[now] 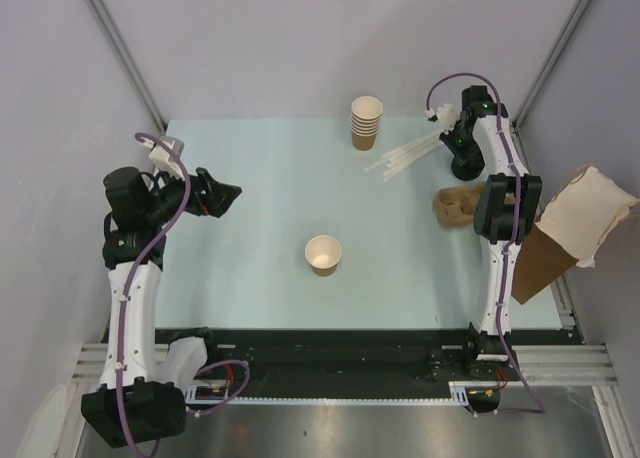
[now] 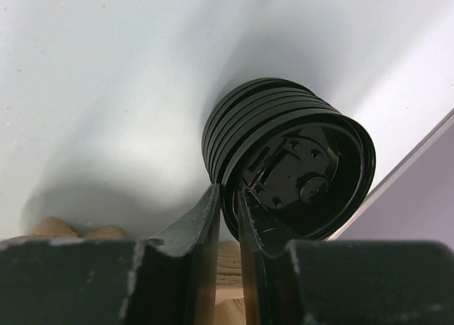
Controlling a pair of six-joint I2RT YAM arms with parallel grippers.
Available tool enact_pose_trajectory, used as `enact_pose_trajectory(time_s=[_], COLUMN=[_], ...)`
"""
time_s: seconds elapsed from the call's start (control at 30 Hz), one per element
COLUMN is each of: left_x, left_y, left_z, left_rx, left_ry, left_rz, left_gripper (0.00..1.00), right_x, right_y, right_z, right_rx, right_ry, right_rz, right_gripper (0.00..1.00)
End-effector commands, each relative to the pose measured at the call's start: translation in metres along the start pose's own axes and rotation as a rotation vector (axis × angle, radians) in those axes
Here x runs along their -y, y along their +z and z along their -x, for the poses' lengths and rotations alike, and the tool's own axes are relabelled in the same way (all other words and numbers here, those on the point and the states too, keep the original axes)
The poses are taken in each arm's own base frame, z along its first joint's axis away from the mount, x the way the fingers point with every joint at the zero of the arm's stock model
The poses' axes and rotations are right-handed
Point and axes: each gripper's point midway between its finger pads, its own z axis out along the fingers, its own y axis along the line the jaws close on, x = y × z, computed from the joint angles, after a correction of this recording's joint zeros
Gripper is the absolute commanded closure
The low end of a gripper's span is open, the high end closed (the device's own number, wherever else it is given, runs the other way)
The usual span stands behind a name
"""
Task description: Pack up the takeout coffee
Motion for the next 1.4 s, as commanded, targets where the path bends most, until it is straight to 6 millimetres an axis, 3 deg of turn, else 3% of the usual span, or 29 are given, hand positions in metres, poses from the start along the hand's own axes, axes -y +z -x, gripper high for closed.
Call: enact_pose_trajectory(time_s=[0.0,0.1,0.27,0.7,0.93,1.03,1.07,1.17,1.2,1.27,1.3,1.37], left_x=[0.003,0.002,0.003,0.004,0.006,0.012,0.015,0.021,0.024,0.029,0.032,0.042], left_y=[0.002,0.002,0.001,0.001,0.000,-0.002,-0.004,-0.010,-0.012,-0.016,-0.019,-0.027], left_z=[0.006,0.004,0.005,0.005,0.007,0.009,0.010,0.018,0.019,0.023,0.025,0.030], left_rx=[0.024,0.023,0.028,0.032,0.038,0.041,0.050,0.087,0.094,0.105,0.114,0.128], left_ry=[0.011,0.012,0.014,0.014,0.017,0.034,0.048,0.091,0.102,0.133,0.143,0.162], left_rz=[-0.013,-0.014,-0.013,-0.017,-0.021,-0.046,-0.053,-0.056,-0.061,-0.074,-0.073,-0.084], left_gripper=[0.01,0.01,0.00,0.01,0.00,0.00,0.01,0.01,0.01,0.01,0.00,0.01], right_x=[0.016,0.017,0.020,0.023,0.016,-0.012,-0.034,-0.079,-0.104,-0.145,-0.162,-0.197], right_y=[-0.027,-0.031,-0.038,-0.052,-0.085,-0.129,-0.152,-0.197,-0.225,-0.244,-0.275,-0.291], right_z=[0.018,0.019,0.021,0.026,0.043,0.069,0.087,0.104,0.111,0.112,0.116,0.117], right_rx=[0.073,0.077,0.083,0.110,0.196,0.300,0.361,0.441,0.483,0.532,0.604,0.645], right_ry=[-0.006,-0.010,-0.005,0.001,0.021,0.009,-0.027,-0.070,-0.104,-0.075,-0.081,-0.034], right_rz=[-0.048,-0.052,-0.073,-0.100,-0.075,0.009,0.058,0.166,0.203,0.355,0.386,0.533], right_gripper=[0.82,0.85,0.99,1.00,1.00,1.00,1.00,1.00,1.00,1.00,1.00,1.00])
